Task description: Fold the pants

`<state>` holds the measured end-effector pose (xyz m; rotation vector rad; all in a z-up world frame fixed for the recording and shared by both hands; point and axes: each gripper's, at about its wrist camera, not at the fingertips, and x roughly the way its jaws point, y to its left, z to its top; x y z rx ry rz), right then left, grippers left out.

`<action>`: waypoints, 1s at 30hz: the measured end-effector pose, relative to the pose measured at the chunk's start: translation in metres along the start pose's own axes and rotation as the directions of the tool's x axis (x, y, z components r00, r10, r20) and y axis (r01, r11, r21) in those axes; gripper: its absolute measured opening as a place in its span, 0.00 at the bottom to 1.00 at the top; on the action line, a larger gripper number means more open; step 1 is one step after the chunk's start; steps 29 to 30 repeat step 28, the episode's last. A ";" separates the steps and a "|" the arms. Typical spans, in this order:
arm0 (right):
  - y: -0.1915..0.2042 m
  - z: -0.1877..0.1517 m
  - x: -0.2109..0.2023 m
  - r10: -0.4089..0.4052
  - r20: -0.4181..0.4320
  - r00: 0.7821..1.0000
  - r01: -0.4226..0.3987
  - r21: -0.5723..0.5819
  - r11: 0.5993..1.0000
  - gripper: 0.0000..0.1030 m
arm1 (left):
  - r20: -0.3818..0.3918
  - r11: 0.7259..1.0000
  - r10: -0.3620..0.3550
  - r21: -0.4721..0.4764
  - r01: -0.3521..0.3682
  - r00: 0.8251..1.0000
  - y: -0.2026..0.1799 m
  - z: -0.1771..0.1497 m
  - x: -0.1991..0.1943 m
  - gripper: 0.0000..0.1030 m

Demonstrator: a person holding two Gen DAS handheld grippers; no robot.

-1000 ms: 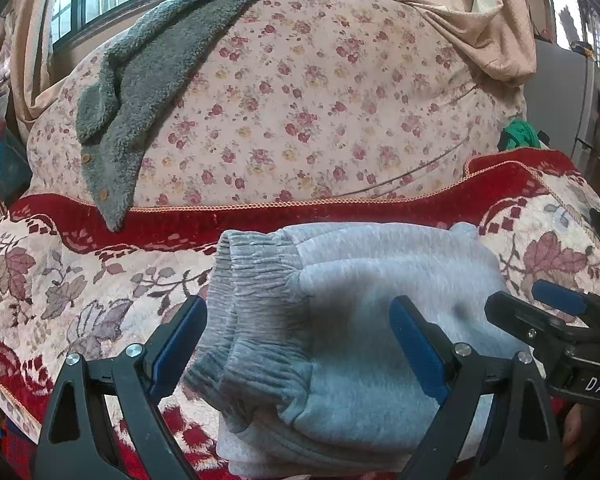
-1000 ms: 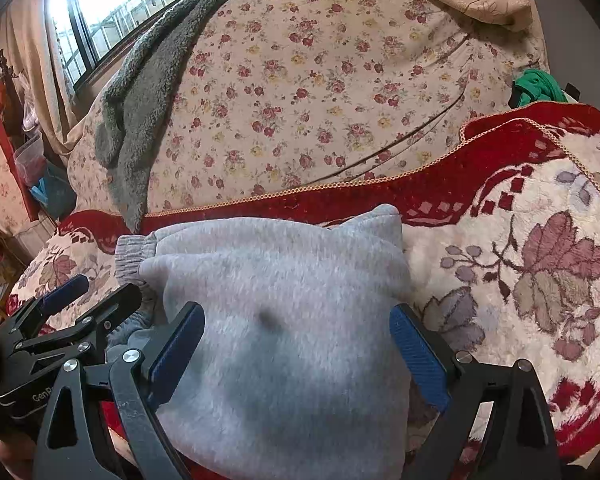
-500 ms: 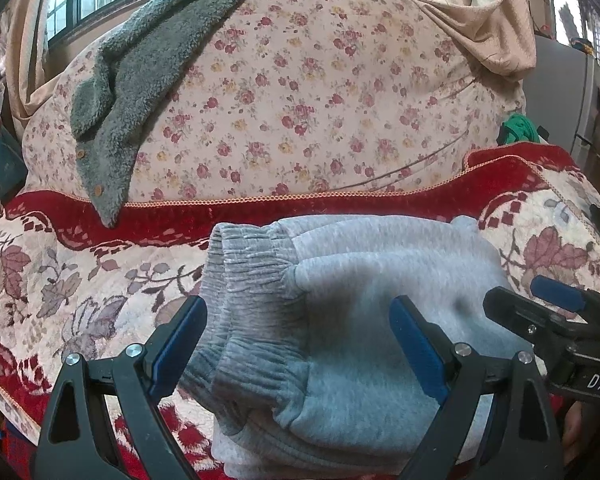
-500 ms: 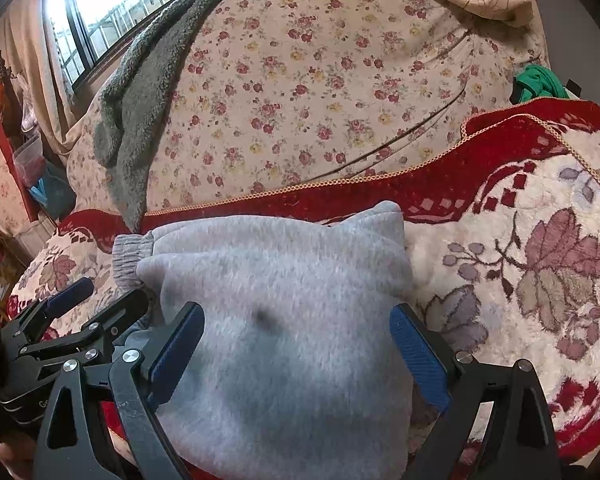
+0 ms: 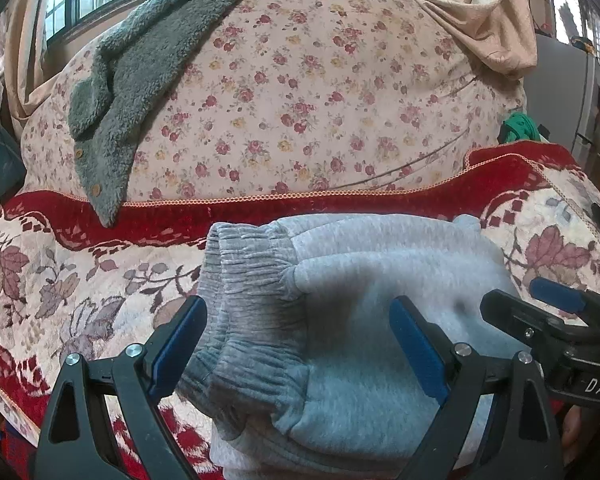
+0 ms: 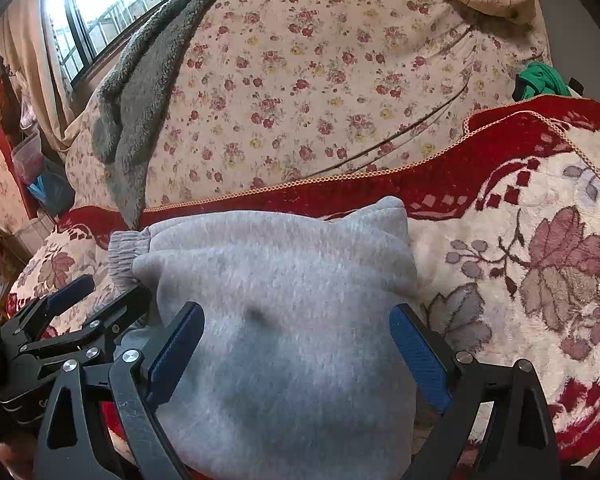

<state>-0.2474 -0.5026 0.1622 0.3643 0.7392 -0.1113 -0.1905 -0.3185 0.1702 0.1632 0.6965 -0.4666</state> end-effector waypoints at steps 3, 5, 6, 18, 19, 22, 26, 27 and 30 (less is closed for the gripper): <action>0.000 0.000 0.001 -0.002 0.000 1.000 0.002 0.000 1.000 0.94 | -0.001 1.000 0.002 0.000 -0.002 1.000 -0.001 0.000 0.000 0.89; 0.000 0.000 0.000 0.000 -0.001 1.000 0.000 0.000 1.000 0.94 | -0.004 1.000 -0.001 0.002 0.001 1.000 0.000 0.000 0.001 0.89; 0.000 0.000 0.000 0.000 -0.001 1.000 0.000 0.000 1.000 0.94 | -0.005 1.000 -0.002 0.003 0.002 1.000 0.000 0.000 0.001 0.89; -0.002 -0.002 0.005 0.000 -0.006 1.000 0.000 0.001 1.000 0.94 | -0.002 1.000 -0.002 0.009 0.002 1.000 -0.001 0.000 0.002 0.89; -0.002 -0.001 0.004 0.000 -0.006 1.000 0.000 0.001 1.000 0.94 | 0.002 1.000 0.000 0.013 0.000 1.000 -0.002 0.000 0.002 0.89; -0.004 -0.004 0.008 0.000 -0.010 1.000 0.000 0.002 1.000 0.94 | 0.034 1.000 -0.013 0.023 0.012 0.999 -0.002 -0.001 0.001 0.89; -0.007 -0.005 0.010 -0.001 -0.012 1.000 0.001 0.003 1.000 0.94 | 0.045 0.999 -0.014 0.045 0.012 0.999 -0.003 -0.001 -0.001 0.89; -0.008 -0.005 0.010 -0.002 -0.011 1.000 0.002 0.001 1.000 0.94 | 0.037 0.999 -0.020 0.040 0.019 0.999 -0.001 -0.001 0.000 0.89; -0.007 -0.005 0.009 -0.003 -0.010 1.000 0.003 0.000 1.000 0.94 | 0.025 0.999 -0.025 0.033 0.024 0.999 0.002 -0.001 0.001 0.89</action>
